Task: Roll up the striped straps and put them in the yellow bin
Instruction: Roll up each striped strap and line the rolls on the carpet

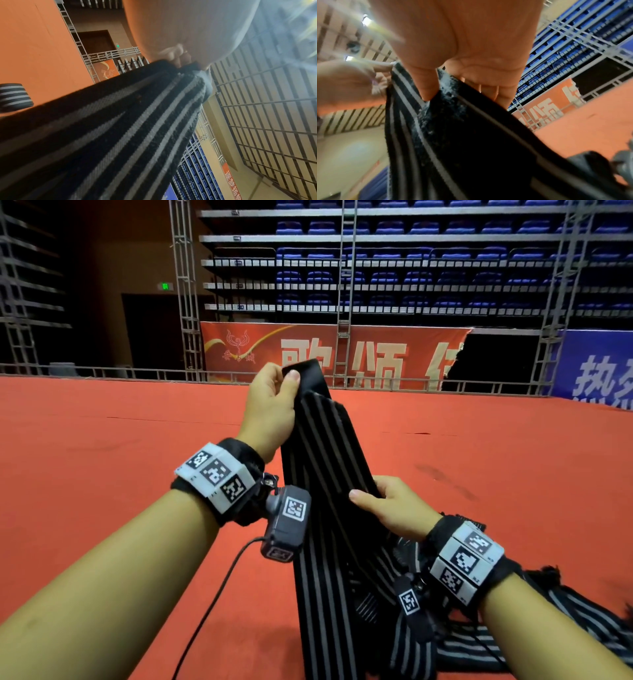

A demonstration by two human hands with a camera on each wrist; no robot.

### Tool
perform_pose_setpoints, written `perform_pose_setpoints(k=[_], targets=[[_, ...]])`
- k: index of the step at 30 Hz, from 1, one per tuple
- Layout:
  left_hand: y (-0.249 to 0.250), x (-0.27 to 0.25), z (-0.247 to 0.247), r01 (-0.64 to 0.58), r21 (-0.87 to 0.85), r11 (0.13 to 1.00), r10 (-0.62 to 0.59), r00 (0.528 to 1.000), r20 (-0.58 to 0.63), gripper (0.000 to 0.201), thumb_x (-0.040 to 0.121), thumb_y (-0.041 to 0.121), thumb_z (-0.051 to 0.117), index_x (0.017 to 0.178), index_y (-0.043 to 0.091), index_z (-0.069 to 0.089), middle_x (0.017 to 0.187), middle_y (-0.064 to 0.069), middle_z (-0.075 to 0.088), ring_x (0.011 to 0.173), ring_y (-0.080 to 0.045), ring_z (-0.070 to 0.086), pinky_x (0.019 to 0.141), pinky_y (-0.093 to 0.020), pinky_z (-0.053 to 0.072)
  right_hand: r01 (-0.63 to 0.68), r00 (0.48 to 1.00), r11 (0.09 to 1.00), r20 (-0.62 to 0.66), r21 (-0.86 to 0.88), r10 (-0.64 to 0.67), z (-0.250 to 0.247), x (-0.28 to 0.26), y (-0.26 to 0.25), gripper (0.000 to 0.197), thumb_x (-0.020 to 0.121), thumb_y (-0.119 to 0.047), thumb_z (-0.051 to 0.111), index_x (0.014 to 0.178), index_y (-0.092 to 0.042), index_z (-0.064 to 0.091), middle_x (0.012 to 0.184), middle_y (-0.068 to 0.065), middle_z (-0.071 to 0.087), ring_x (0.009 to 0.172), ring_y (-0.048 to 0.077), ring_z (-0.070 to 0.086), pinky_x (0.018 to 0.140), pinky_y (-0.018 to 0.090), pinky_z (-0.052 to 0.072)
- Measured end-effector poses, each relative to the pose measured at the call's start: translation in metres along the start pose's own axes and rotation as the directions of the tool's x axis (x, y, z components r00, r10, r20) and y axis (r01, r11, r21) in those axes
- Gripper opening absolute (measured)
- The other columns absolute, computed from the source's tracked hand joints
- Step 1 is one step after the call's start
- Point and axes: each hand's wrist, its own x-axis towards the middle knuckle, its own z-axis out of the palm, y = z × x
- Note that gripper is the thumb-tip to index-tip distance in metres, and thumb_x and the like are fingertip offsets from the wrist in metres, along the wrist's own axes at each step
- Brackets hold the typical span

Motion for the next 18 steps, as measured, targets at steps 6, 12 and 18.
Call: perform_pose_setpoints(k=[6,12,18], targets=[[0.017,0.031,-0.011,-0.006,-0.078,0.997,-0.005,0.989,-0.146,0.015,0.094,0.028,0.047,0.081,0.020,0.047,0.086,-0.007,0.055,0.080,-0.016,0.051,0.075,-0.038,0.046,0.183,0.982,0.958,-0.093,0.221,-0.166,0.002,0.000,-0.049,0.012,0.097,-0.005,0.053,0.093,-0.006,0.065,0.084,0.001,0.064,0.074,0.010,0.059,0.069,0.024,0.049],[0.036,0.045,-0.018,-0.042,-0.120,0.992,0.023,0.988,-0.156,0.020,0.101,0.017,0.047,0.081,0.019,0.047,0.081,0.000,0.056,0.077,-0.013,0.054,0.074,-0.032,0.049,0.105,0.986,0.967,0.102,0.230,-0.131,0.009,-0.006,-0.073,0.011,0.096,-0.006,0.053,0.097,-0.007,0.064,0.083,-0.001,0.067,0.070,0.006,0.064,0.063,0.018,0.053],[0.039,0.032,-0.020,-0.019,-0.105,0.994,0.009,0.995,-0.096,0.017,0.093,0.028,0.050,0.078,0.022,0.044,0.086,-0.008,0.050,0.081,-0.020,0.049,0.077,-0.044,0.048,-0.105,0.908,0.985,0.391,-0.140,0.152,0.020,-0.004,-0.046,0.019,0.092,-0.019,0.063,0.107,-0.008,0.061,0.093,0.014,0.065,0.082,0.032,0.063,0.069,0.044,0.056]])
